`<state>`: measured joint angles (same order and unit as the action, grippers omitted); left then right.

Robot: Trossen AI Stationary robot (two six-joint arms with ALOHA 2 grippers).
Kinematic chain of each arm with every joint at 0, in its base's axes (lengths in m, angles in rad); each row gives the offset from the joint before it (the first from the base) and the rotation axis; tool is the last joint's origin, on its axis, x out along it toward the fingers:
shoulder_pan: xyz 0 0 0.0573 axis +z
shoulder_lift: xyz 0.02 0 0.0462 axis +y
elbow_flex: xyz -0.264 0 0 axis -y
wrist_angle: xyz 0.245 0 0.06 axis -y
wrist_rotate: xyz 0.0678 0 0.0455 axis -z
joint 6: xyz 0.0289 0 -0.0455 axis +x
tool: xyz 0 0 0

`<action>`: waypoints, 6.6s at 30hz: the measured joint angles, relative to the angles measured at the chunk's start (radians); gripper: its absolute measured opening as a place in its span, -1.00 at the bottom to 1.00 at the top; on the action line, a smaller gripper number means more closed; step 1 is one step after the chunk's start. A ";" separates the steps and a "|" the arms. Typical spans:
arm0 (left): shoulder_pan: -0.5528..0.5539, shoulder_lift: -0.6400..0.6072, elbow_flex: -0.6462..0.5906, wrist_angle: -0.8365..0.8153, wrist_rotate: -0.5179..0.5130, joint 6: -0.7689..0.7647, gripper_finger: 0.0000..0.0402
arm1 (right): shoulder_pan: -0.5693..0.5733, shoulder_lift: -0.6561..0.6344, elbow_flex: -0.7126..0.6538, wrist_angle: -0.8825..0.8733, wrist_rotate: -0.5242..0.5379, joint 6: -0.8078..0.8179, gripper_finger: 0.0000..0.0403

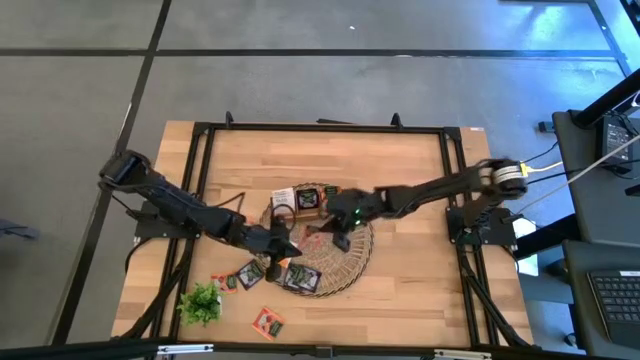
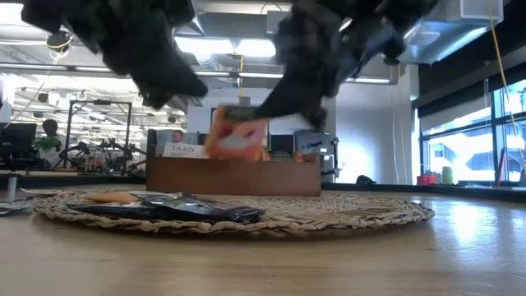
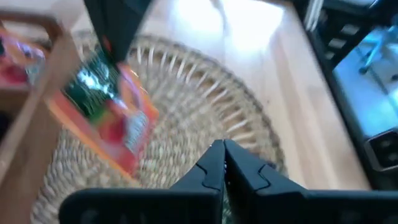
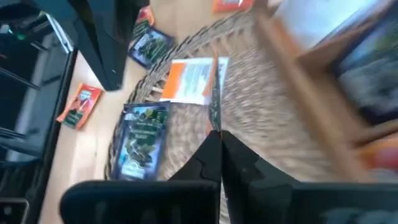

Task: Pick & Place Tea
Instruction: Put the orange tea bag into the right slot of the wooden organizer, then put the white tea bag into the left slot of the wooden organizer

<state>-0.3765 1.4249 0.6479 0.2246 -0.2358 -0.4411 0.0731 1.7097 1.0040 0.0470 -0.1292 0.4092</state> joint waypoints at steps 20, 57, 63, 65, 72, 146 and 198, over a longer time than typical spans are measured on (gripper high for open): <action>-0.017 -0.037 0.002 0.002 -0.086 0.037 -0.99 | -0.230 -0.170 -0.006 -0.306 0.011 -0.546 -0.98; 0.039 -0.037 0.002 -0.366 -0.242 -0.245 -0.99 | -0.253 -0.011 -0.007 -0.276 0.005 -0.201 -0.80; 0.039 -0.037 0.002 -0.402 -0.270 -0.257 -0.99 | -0.253 -0.070 -0.010 -0.289 0.008 -0.149 -0.76; 0.039 -0.037 0.002 -0.402 -0.271 -0.256 -0.99 | -0.253 -0.096 -0.010 -0.289 0.008 -0.150 -0.76; 0.028 -0.037 0.002 -0.383 -0.248 -0.220 -0.99 | -0.239 -0.189 -0.009 -0.283 0.086 -0.179 -0.75; -0.164 0.192 0.010 -0.345 -0.118 -0.342 -0.99 | 0.046 0.197 -0.007 0.331 0.049 0.177 0.13; -0.178 0.195 0.006 -0.347 -0.132 -0.339 -0.99 | 0.090 0.475 0.420 -0.029 0.127 0.214 0.02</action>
<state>-0.5545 1.6203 0.6544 -0.1226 -0.3677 -0.7803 0.1633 2.1845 1.4237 0.0181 -0.0025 0.6231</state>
